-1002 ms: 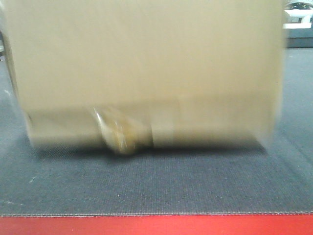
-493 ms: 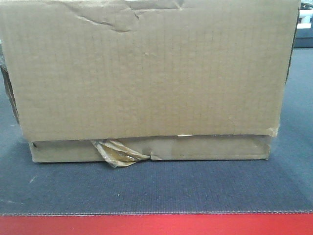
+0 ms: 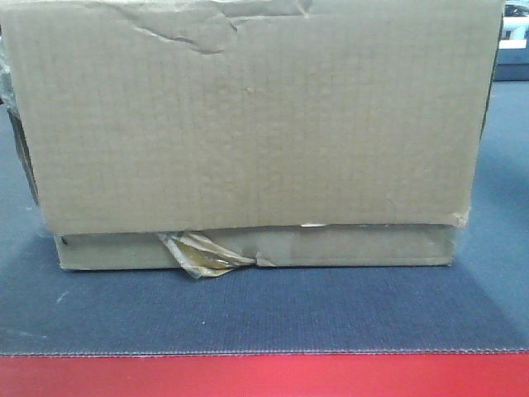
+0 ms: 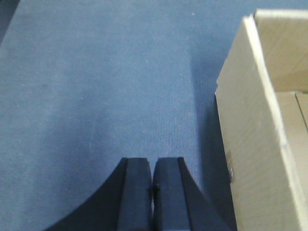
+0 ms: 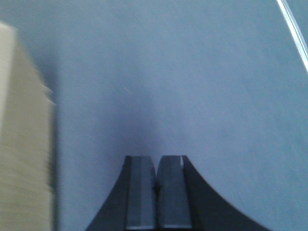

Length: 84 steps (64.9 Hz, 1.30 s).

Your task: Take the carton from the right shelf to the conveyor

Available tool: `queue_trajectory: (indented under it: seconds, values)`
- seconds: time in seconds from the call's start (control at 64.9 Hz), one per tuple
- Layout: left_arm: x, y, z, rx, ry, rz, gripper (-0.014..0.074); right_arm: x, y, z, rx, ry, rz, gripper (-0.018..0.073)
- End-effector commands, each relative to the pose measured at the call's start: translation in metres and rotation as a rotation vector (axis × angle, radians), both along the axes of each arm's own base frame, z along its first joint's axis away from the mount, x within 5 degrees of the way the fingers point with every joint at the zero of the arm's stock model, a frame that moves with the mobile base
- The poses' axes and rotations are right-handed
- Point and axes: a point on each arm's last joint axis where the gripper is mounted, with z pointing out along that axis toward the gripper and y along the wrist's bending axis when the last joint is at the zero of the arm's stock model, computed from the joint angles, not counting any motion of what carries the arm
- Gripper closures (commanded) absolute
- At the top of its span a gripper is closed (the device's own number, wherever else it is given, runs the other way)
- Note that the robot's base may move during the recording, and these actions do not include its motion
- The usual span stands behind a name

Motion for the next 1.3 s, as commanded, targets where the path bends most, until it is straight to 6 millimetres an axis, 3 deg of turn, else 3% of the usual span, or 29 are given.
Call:
queue_trajectory:
  seconds: [0.0, 0.154, 0.385, 0.94, 1.125, 1.28]
  values:
    - [-0.006, 0.000, -0.015, -0.001, -0.058, -0.019, 0.0592, -0.003, -0.010, -0.019, 0.016, -0.001, -0.007, 0.0640]
    - [-0.020, -0.002, -0.048, -0.018, -0.092, -0.037, 0.0592, -0.016, -0.014, -0.058, 0.013, 0.029, 0.008, 0.0640]
    - [-0.063, -0.002, -0.083, -0.015, -0.206, -0.057, 0.0592, -0.055, -0.017, -0.095, 0.029, -0.073, 0.066, 0.0640]
    - [-0.184, 0.000, -0.118, -0.011, -0.638, -0.078, 0.0592, -0.206, -0.034, -0.099, 0.058, -0.748, 0.184, 0.0640]
    - [-0.202, 0.001, -0.130, 0.025, -0.724, -0.082, 0.0592, -0.231, -0.038, -0.107, 0.064, -0.844, 0.182, 0.0640]
    - [-0.206, 0.002, -0.133, 0.030, -0.744, -0.082, 0.0592, -0.234, -0.038, -0.108, 0.065, -0.860, 0.183, 0.0640]
